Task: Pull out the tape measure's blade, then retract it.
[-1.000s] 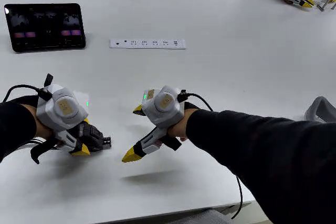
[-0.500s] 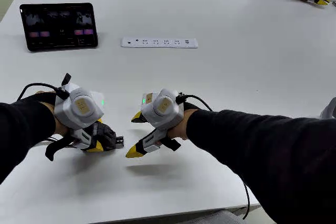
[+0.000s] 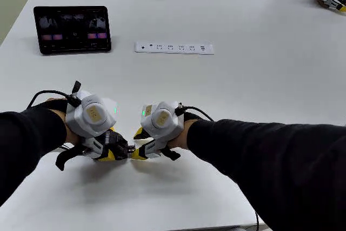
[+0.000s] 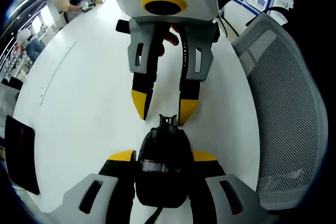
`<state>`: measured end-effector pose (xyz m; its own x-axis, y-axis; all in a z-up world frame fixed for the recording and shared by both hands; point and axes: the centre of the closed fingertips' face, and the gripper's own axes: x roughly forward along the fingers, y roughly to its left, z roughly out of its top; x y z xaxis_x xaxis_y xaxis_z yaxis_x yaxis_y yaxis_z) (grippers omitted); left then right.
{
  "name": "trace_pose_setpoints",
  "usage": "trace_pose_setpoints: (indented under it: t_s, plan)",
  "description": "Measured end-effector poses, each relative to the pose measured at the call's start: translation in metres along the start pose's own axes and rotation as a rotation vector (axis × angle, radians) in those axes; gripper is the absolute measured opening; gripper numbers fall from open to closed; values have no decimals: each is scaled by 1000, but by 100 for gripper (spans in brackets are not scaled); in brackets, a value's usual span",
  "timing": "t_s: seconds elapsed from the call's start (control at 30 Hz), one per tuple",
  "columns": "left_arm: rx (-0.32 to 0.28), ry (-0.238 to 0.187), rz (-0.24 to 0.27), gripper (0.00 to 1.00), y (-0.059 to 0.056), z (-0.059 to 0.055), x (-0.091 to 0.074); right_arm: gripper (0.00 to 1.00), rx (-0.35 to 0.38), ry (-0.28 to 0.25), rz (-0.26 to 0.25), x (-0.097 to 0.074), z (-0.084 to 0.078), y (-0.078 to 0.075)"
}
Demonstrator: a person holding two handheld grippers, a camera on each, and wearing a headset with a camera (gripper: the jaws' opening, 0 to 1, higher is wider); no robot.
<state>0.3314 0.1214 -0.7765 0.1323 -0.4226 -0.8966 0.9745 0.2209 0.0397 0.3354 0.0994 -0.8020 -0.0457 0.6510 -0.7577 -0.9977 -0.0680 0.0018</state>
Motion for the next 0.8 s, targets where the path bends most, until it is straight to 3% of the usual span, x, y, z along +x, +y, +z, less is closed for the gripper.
trace_pose_setpoints:
  t_s: [0.2,0.27,0.5,0.63,0.8]
  plan:
    - [3,11,-2,33,0,0,3,14,-35,19,33,6,-2,9]
    - [2,9,-3,33,-1,1,3,13,-61,29,22,7,-3,10]
    - [1,12,-4,33,-2,1,4,13,-34,16,19,4,-4,9]
    - [1,20,-6,33,-2,0,5,12,-21,-24,31,3,-4,9]
    - [12,24,-4,33,-3,-1,3,11,-29,-16,28,3,-4,10]
